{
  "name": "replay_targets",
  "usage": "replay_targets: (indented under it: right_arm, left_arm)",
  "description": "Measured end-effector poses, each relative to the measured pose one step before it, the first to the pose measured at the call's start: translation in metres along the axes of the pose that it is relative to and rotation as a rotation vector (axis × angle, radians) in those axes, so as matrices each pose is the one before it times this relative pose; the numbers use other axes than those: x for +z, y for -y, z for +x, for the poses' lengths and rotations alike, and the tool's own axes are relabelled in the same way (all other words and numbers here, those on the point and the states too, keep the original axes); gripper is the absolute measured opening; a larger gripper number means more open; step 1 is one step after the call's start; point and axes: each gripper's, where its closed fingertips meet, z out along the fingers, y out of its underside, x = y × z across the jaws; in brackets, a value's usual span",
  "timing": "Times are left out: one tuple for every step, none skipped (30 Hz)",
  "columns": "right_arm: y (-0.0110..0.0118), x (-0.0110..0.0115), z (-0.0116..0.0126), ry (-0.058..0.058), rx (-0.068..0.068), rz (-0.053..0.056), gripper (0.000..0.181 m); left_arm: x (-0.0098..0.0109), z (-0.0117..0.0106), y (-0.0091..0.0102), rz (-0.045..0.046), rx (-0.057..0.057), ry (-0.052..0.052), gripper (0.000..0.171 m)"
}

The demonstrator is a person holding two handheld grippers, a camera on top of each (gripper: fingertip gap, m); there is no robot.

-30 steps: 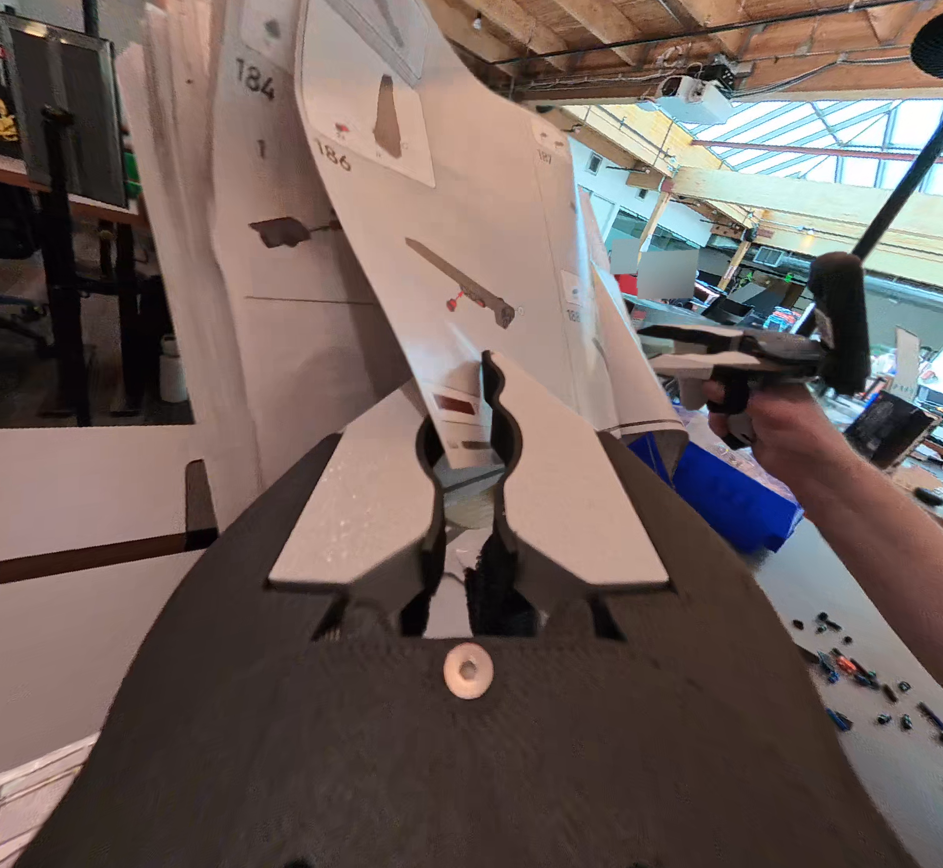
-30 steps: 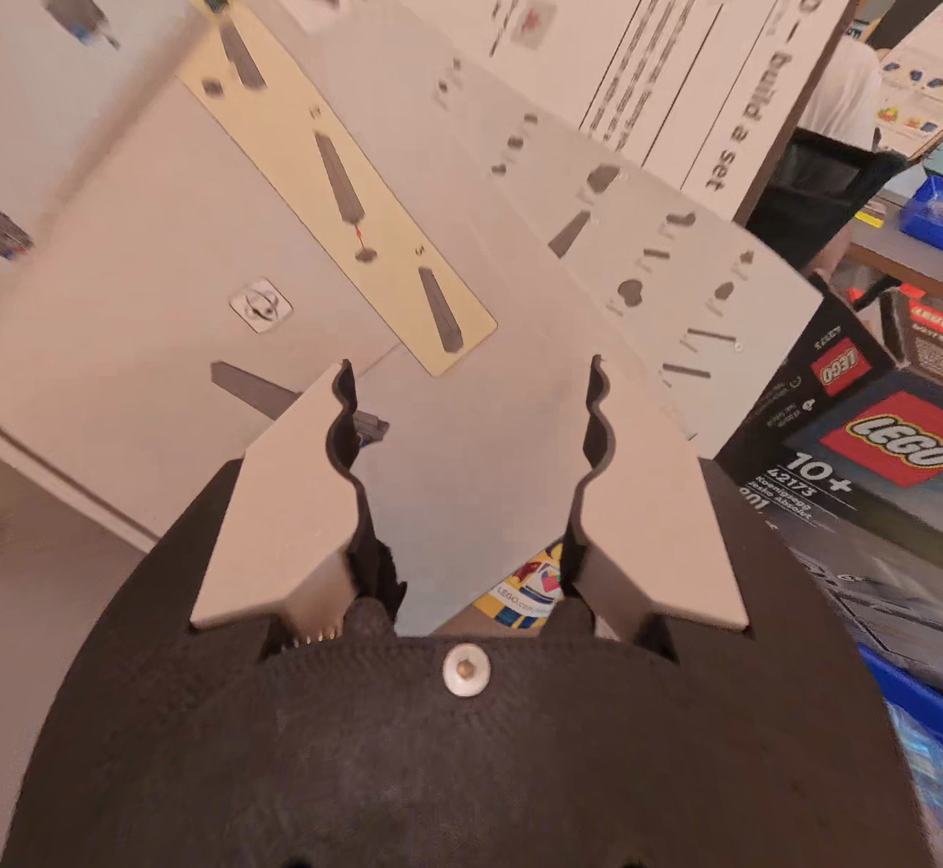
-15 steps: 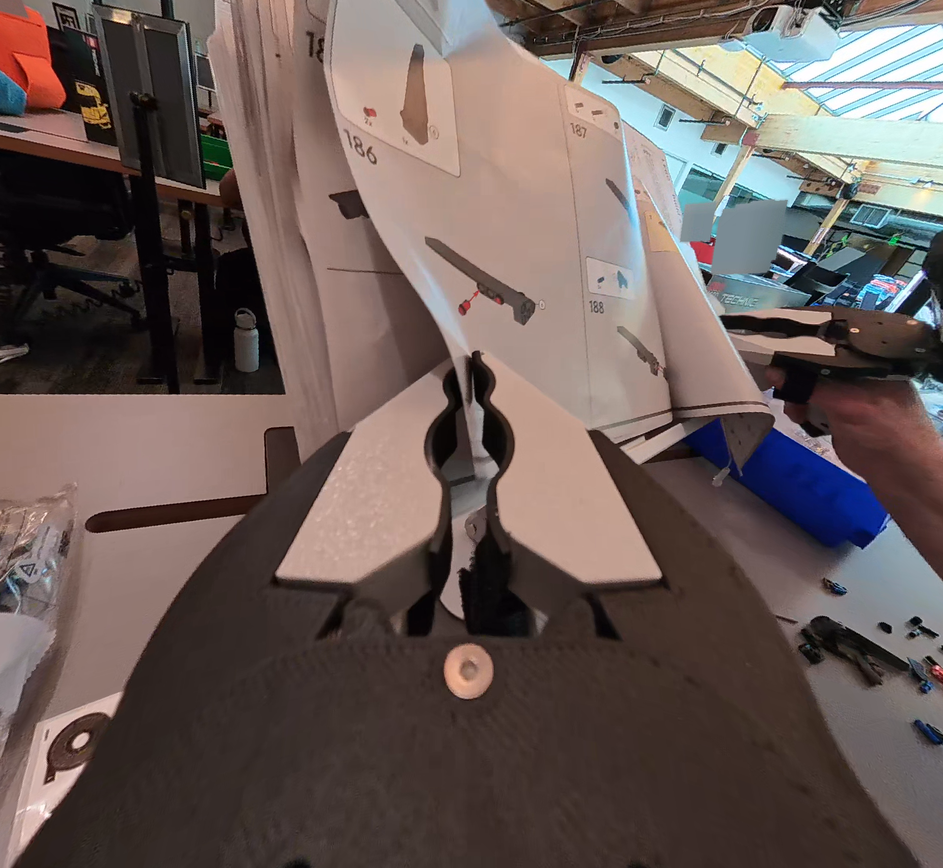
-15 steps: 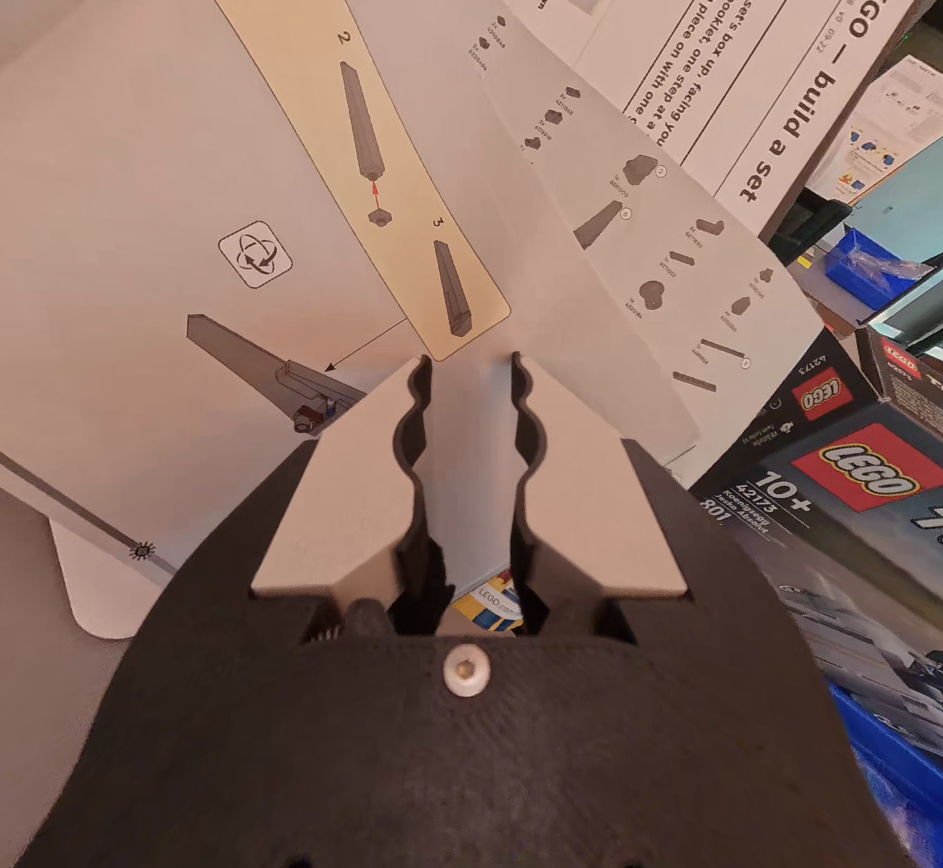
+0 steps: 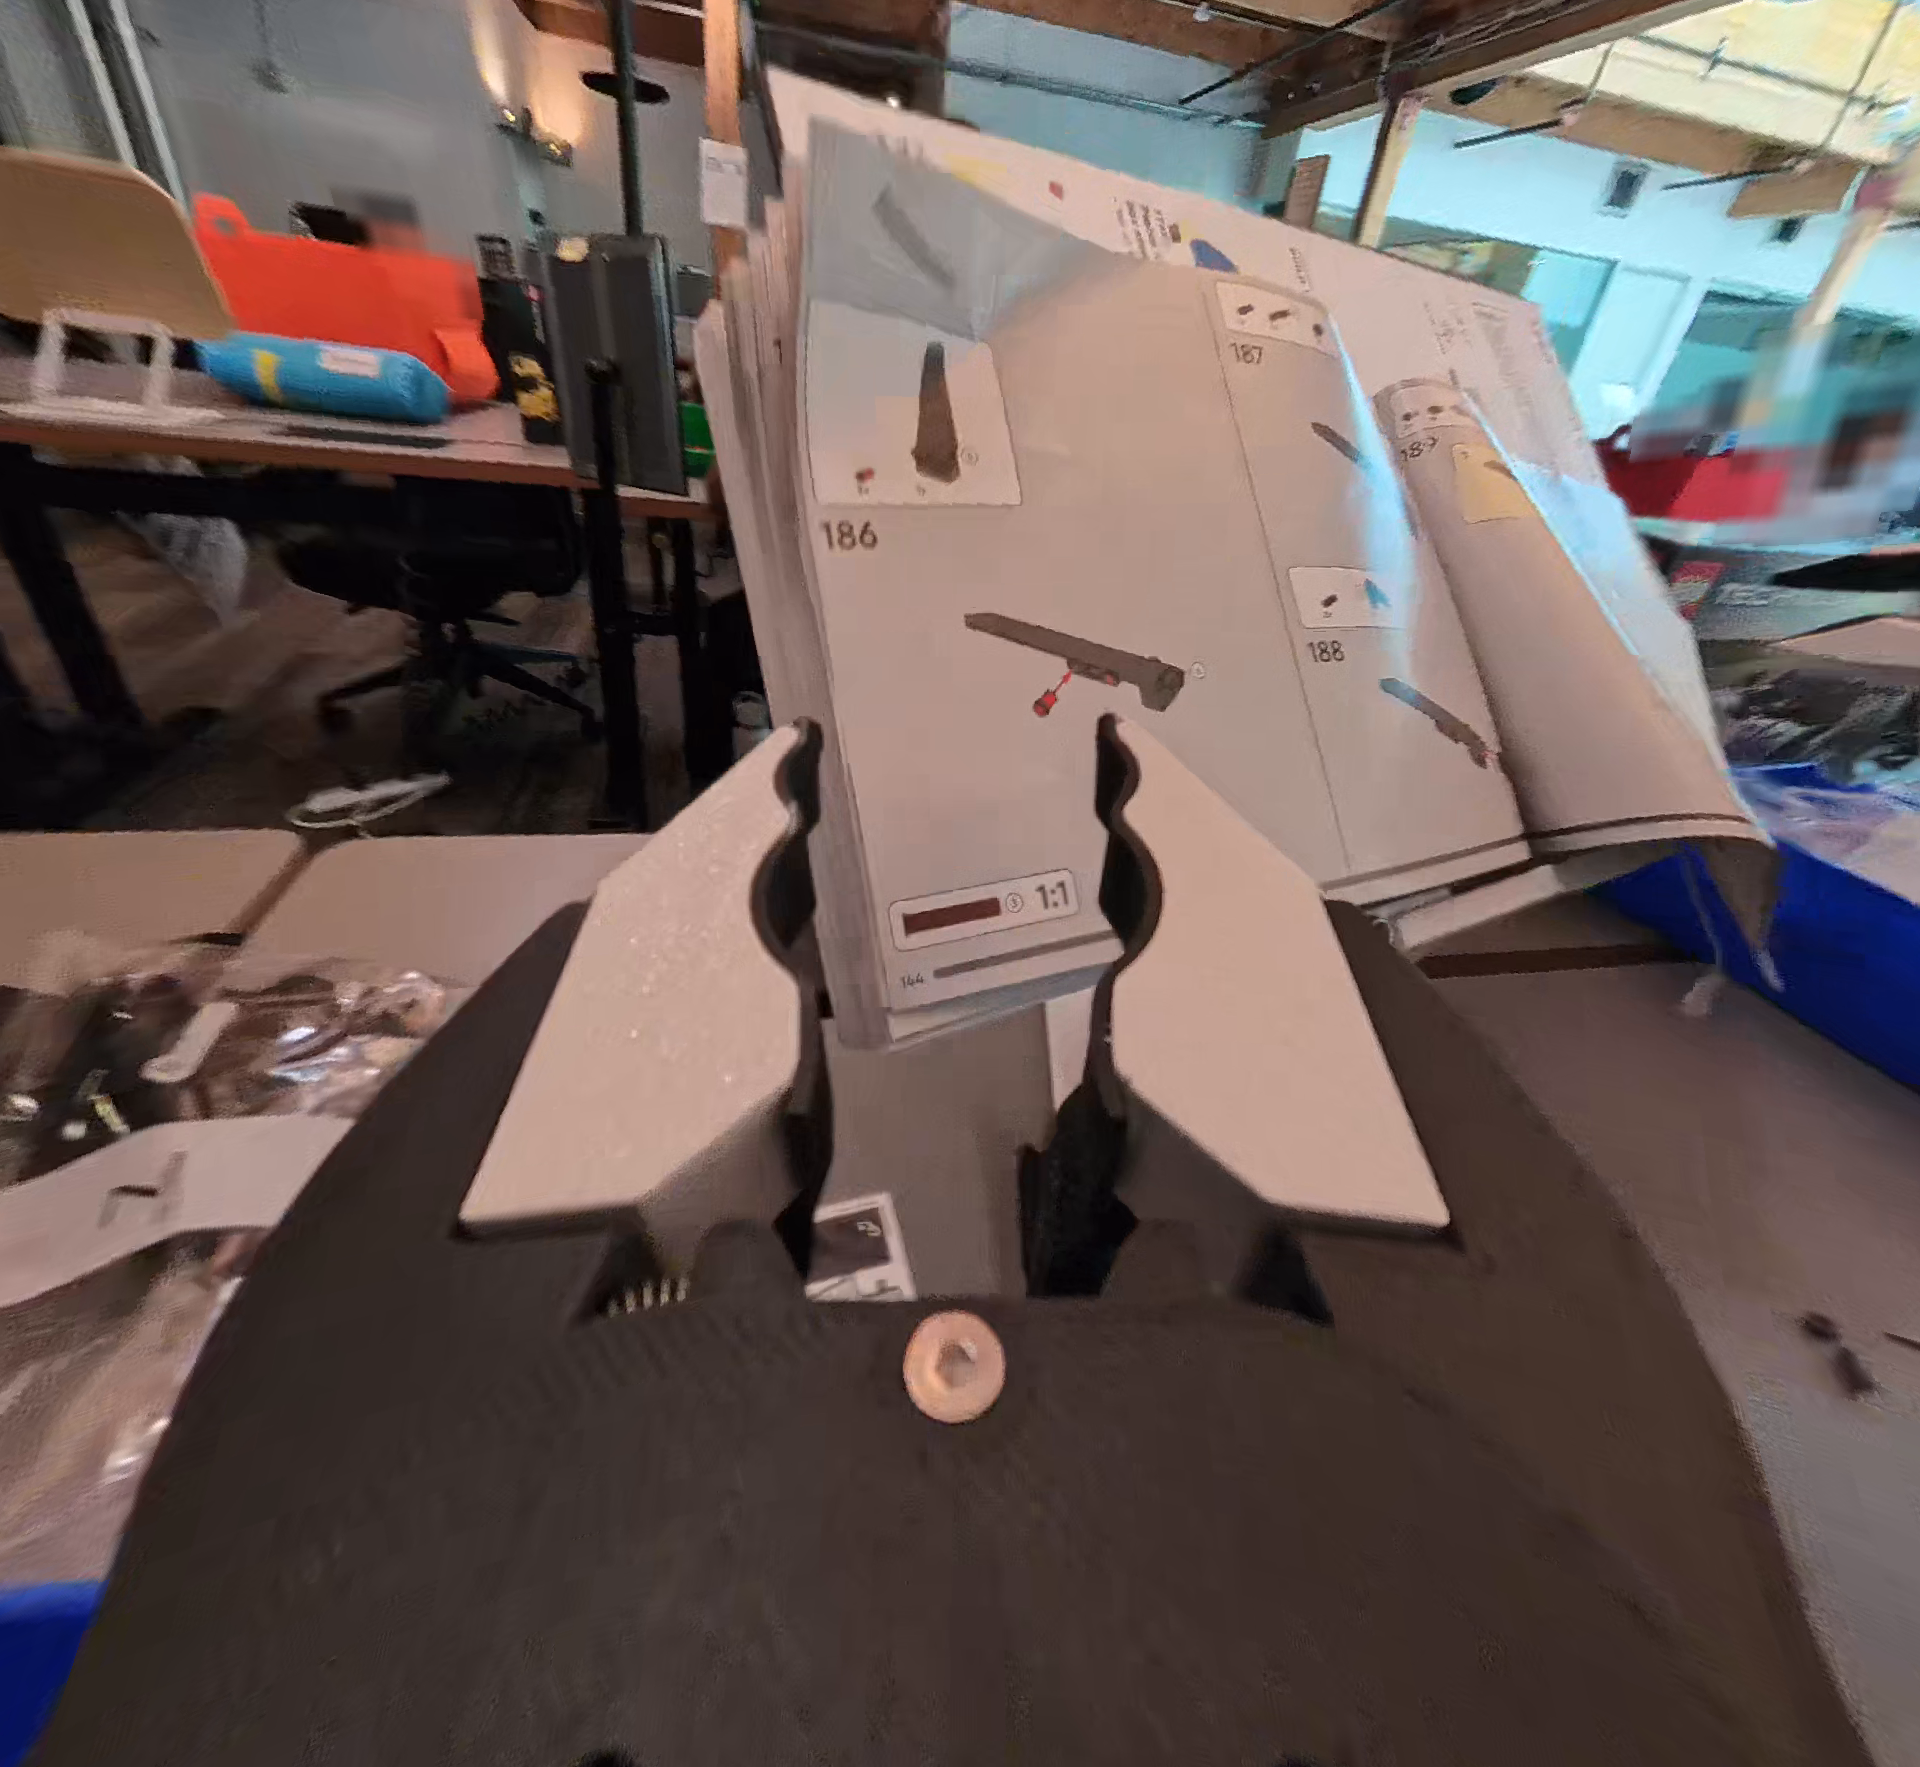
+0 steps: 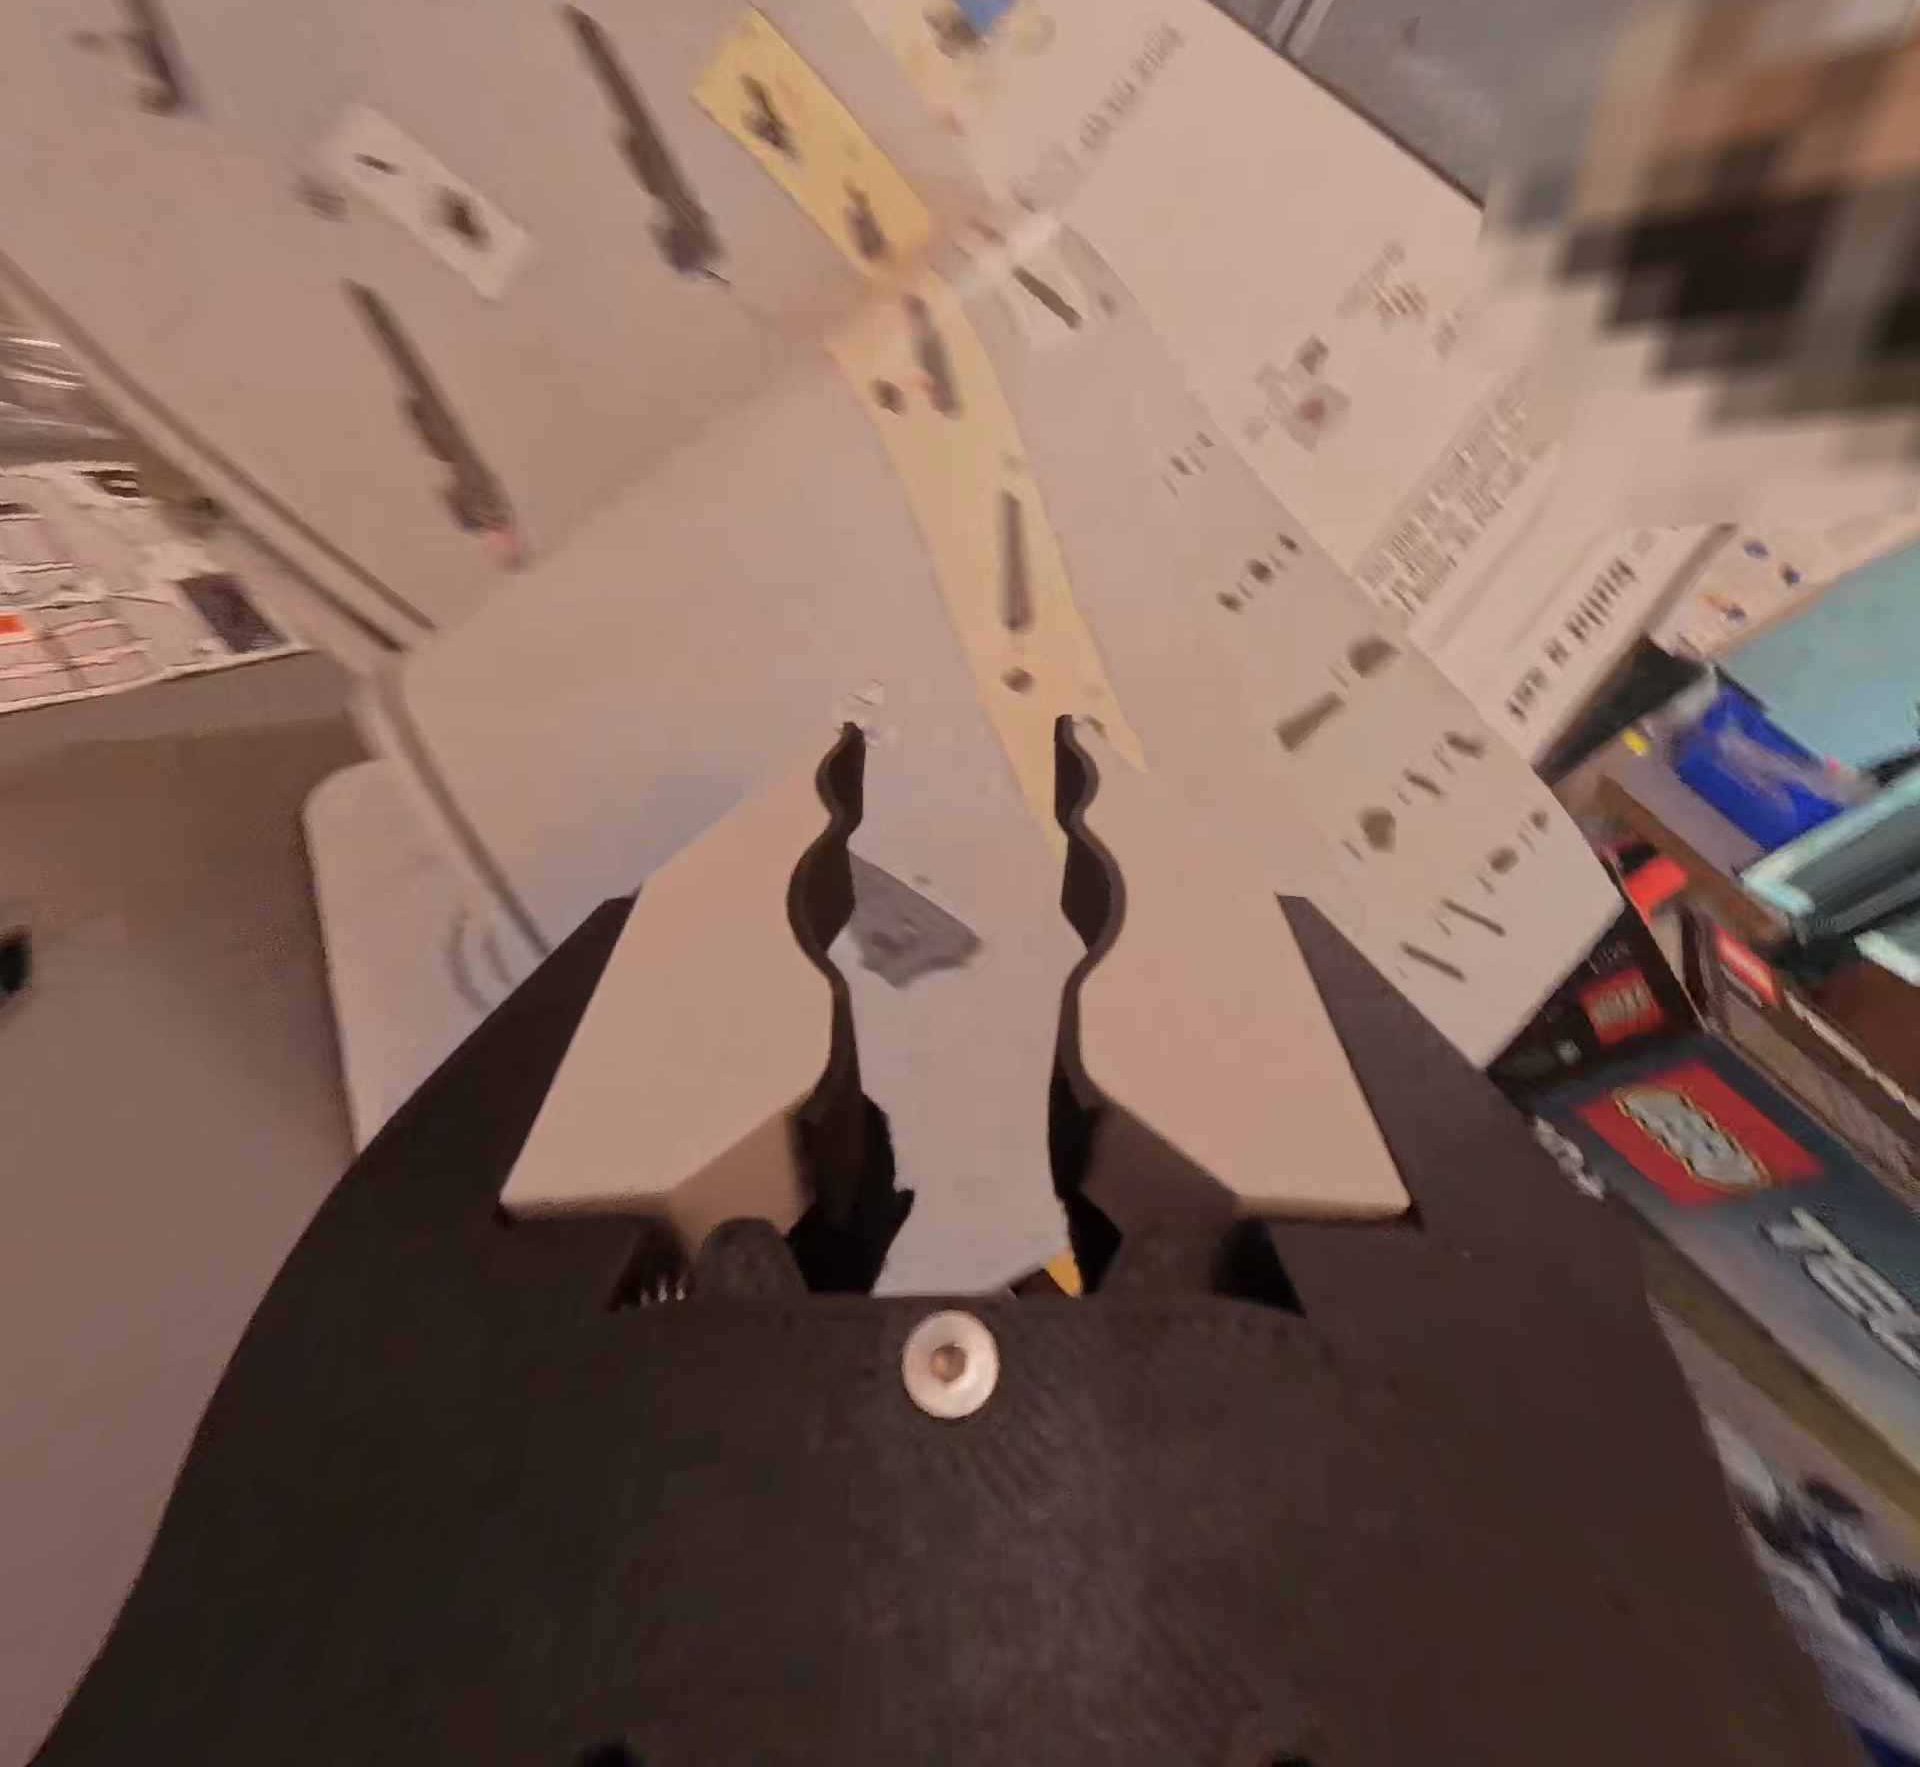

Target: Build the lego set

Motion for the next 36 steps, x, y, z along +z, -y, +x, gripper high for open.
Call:
replay_targets:
  right_arm:
    - [0.01264, -0.00177, -0.01896, 0.0447, -0.0368, 0.0299, 0.031]
    - [0.01006, 0.00126, -0.02087, 0.0462, -0.0376, 0.0126, 0.026]
    - [0.00744, 0.00368, -0.0191, 0.0424, -0.0371, 0.002, 0.021]
    - [0.00731, 0.00451, -0.01855, 0.0441, -0.0344, 0.0054, 0.019]
    - [0.00673, 0.00609, -0.01774, 0.0481, -0.0299, 0.01, 0.017]
    - [0.00174, 0.00805, -0.01304, 0.0315, -0.0307, -0.0117, 0.014]
    - [-0.00526, 0.00908, -0.00671, 0.0089, -0.0341, -0.0454, 0.011]
    - [-0.00879, 0.00874, -0.00439, 0.0086, -0.0314, -0.0558, 0.008]
    - [-0.00869, 0.00747, -0.00209, 0.0075, -0.0106, -0.0428, 0.007]
    - [-0.00575, 0.00471, 0.00177, -0.0051, 0.0065, -0.0135, 0.003]
    - [-0.0033, 0.00133, 0.00562, -0.0166, 0.0152, 0.0102, 0.0]
    - [-0.00542, 0.00002, 0.00702, -0.0087, 0.0433, -0.0004, 0.0]
    - [-0.00661, -0.00065, 0.00587, 0.0175, 0.0814, -0.0104, 0.0]
    - [-0.00154, -0.00212, 0.00454, 0.0371, 0.0861, 0.0271, 0.0]
    - [-0.00296, -0.00277, 0.01037, -0.0004, 0.0702, 0.0241, 0.0]
    - [-0.00806, -0.00223, 0.01237, -0.0266, 0.0233, -0.0147, 0.0]
    - [-0.00905, -0.00207, 0.00965, -0.025, -0.0044, -0.0287, 0.0]
    - [-0.00425, -0.00269, 0.00501, -0.0059, 0.0023, -0.0036, 0.0]
    - [-0.00034, -0.00319, 0.00166, 0.0097, 0.011, 0.0155, 0.0]
    - [-0.00184, -0.00276, 0.00198, 0.002, 0.0064, -0.0024, 0.001]
    - [-0.00194, -0.00327, 0.00337, -0.0127, 0.0042, -0.012, 0.006]
    - [0.00167, -0.00462, 0.00266, -0.017, -0.0024, 0.0066, 0.01]
    - [0.00464, -0.0055, -0.00004, -0.0066, -0.0068, 0.0231, 0.009]
    - [0.00379, -0.00512, -0.00124, -0.003, -0.0036, 0.0136, 0.01]
    - [0.00227, -0.00482, -0.00132, -0.0056, -0.0063, -0.0004, 0.012]
    - [0.00367, -0.00528, -0.0023, -0.0047, -0.0124, 0.0057, 0.012]
    - [0.0064, -0.00598, -0.0041, 0.0013, -0.0129, 0.0209, 0.012]
    - [0.00696, -0.00582, -0.00623, 0.0123, -0.0106, 0.022, 0.011]
    - [0.00599, -0.00521, -0.00761, 0.0173, -0.0099, 0.0117, 0.011]
    - [0.00444, -0.00485, -0.00751, 0.0129, -0.0101, 0.0004, 0.013]
    - [0.00351, -0.00471, -0.00762, 0.0124, -0.0107, -0.0054, 0.014]
    - [0.00308, -0.00444, -0.00914, 0.0212, -0.0089, -0.0058, 0.018]
    - [0.00299, -0.00432, -0.01034, 0.0266, -0.0073, -0.0061, 0.024]
    - [0.00294, -0.00454, -0.01005, 0.0202, -0.011, -0.0053, 0.028]
    - [0.00373, -0.00508, -0.00995, 0.014, -0.0159, 0.0032, 0.028]
    - [0.00388, -0.00509, -0.0105, 0.013, -0.0154, 0.0065, 0.028]
  left_arm:
    - [-0.00518, 0.00401, 0.00536, 0.01083, 0.0644, 0.0327, 0.053]
    - [-0.00435, 0.00791, 0.00618, 0.01259, 0.0746, 0.024, 0.053]
    - [-0.00353, 0.01425, 0.00723, 0.01739, 0.0675, -0.0075, 0.047]
    - [-0.00099, 0.02028, 0.00718, 0.01497, 0.0532, -0.0431, 0.038]
    - [0.00244, 0.02094, 0.00508, 0.00211, 0.041, -0.0483, 0.037]
    - [0.00522, 0.02248, 0.00324, -0.00575, 0.0434, -0.0603, 0.036]
    - [0.00779, 0.02295, 0.0008, -0.01445, 0.0457, -0.0678, 0.03]
    - [0.01048, 0.01762, -0.00305, -0.03575, 0.029, -0.0489, 0.029]
    - [0.01167, 0.0153, -0.00406, -0.0362, 0.0204, -0.054, 0.028]
    - [0.01165, 0.0086, -0.00585, -0.03747, 0.0219, -0.0338, 0.028]
    - [0.01075, -0.00403, -0.00955, -0.04747, 0.0132, 0.0213, 0.028]
    - [0.01036, -0.0093, -0.01221, -0.04965, -0.0057, 0.0283, 0.026]
    - [0.00932, -0.00931, -0.01473, -0.05951, -0.0457, 0.0032, 0.026]
    - [0.00628, -0.00806, -0.01032, -0.0285, -0.0586, -0.0173, 0.023]
    - [0.00055, -0.00563, -0.00017, 0.03497, -0.0463, -0.0267, 0.011]
    - [-0.00147, -0.00379, -0.00009, 0.01985, -0.0338, -0.0248, 0.004]
    - [-0.00192, -0.00226, 0.00008, 0.0025, -0.0189, -0.0114, 0.001]
    - [-0.00279, -0.00188, 0.00112, 0.00077, -0.0003, 0.0091, 0.003]
    - [-0.00343, -0.00121, 0.00253, 0.00712, 0.0136, 0.02, 0.011]
    - [-0.00387, -0.00113, 0.00375, 0.01446, 0.0158, 0.022, 0.025]
    - [-0.00424, 0.00315, 0.00375, 0.01545, 0.013, -0.0091, 0.028]
    - [-0.00476, 0.00366, 0.00335, 0.01492, 0.0034, -0.0158, 0.028]
    - [-0.00537, 0.00168, 0.00115, 0.00118, -0.0016, -0.0021, 0.028]
    - [-0.0061, 0.00121, 0.00071, -0.00023, 0.0042, 0.0042, 0.029]
    - [-0.00663, 0.0026, 0.00059, 0.00304, 0.0065, -0.0015, 0.029]
    - [-0.00702, 0.00391, -0.00053, -0.00023, 0.004, -0.008, 0.029]
    - [-0.00731, 0.00474, -0.00287, -0.00884, 0.0099, -0.0084, 0.029]
    - [-0.00758, 0.00597, -0.00432, -0.01437, 0.0211, -0.0114, 0.03]
    - [-0.00822, 0.00598, -0.00546, -0.01578, 0.0288, -0.0062, 0.03]
    - [-0.00866, 0.00498, -0.0065, -0.01767, 0.0269, 0.0014, 0.03]
    - [-0.00883, 0.00548, -0.00628, -0.01211, 0.0202, -0.0007, 0.03]
    - [-0.00873, 0.00594, -0.00653, -0.00987, 0.0129, -0.0043, 0.032]
    - [-0.00868, 0.00673, -0.00816, -0.01824, 0.0094, -0.0112, 0.034]
    - [-0.00866, 0.00626, -0.00806, -0.016, 0.0056, -0.0102, 0.035]
    - [-0.00898, 0.00494, -0.00776, -0.0132, 0.0029, -0.003, 0.038]
    - [-0.00968, 0.00461, -0.00715, -0.00915, 0.0053, -0.0028, 0.039]
